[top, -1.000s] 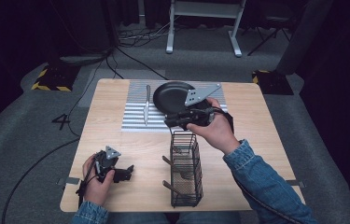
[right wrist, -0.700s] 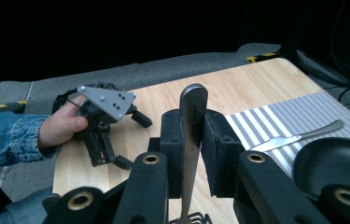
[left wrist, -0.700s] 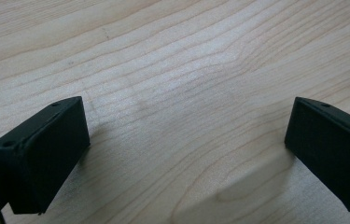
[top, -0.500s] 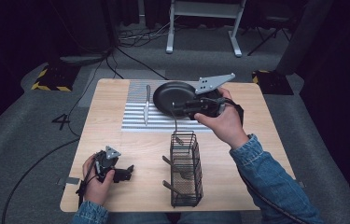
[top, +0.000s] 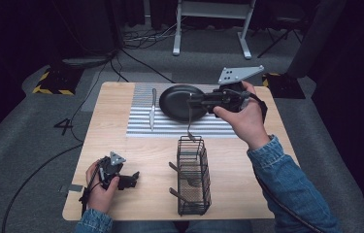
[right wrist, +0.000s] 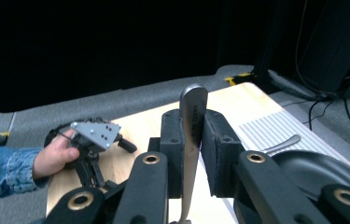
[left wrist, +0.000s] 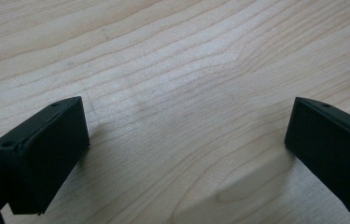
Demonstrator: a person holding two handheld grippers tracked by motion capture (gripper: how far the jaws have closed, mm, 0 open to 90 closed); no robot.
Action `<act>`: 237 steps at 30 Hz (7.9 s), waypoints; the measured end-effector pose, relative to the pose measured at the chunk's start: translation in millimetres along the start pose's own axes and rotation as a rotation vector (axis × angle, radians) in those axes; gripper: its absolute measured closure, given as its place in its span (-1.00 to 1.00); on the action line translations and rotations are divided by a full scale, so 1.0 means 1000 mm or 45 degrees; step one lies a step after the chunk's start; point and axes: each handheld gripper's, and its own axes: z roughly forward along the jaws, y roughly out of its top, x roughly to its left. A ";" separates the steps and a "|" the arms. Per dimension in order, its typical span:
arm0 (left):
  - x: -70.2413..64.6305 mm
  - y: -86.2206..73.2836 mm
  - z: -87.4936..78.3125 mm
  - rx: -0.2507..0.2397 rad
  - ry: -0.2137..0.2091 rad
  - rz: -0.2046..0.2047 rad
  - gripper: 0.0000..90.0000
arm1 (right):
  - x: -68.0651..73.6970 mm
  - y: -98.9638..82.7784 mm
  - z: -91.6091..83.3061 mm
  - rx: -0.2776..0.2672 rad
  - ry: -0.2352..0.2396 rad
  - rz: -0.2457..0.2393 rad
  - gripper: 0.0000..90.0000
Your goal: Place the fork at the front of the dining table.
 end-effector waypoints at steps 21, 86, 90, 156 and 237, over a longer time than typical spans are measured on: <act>0.000 0.000 0.000 0.000 0.000 0.000 -1.00 | -0.045 -0.004 -0.052 -0.041 -0.254 0.107 0.77; 0.000 0.000 0.000 0.000 0.000 0.000 -1.00 | -0.160 -0.130 -0.022 0.073 -0.670 0.411 0.77; 0.000 0.000 0.000 -0.001 0.000 0.001 -1.00 | -0.163 -0.135 -0.021 0.075 -0.687 0.428 0.77; 0.000 0.000 0.000 0.000 0.000 -0.001 -1.00 | -0.226 -0.153 0.040 0.120 -0.844 0.589 0.74; 0.000 0.000 0.000 -0.001 0.002 0.001 -1.00 | -0.173 -0.238 0.033 0.338 -0.786 0.596 -0.07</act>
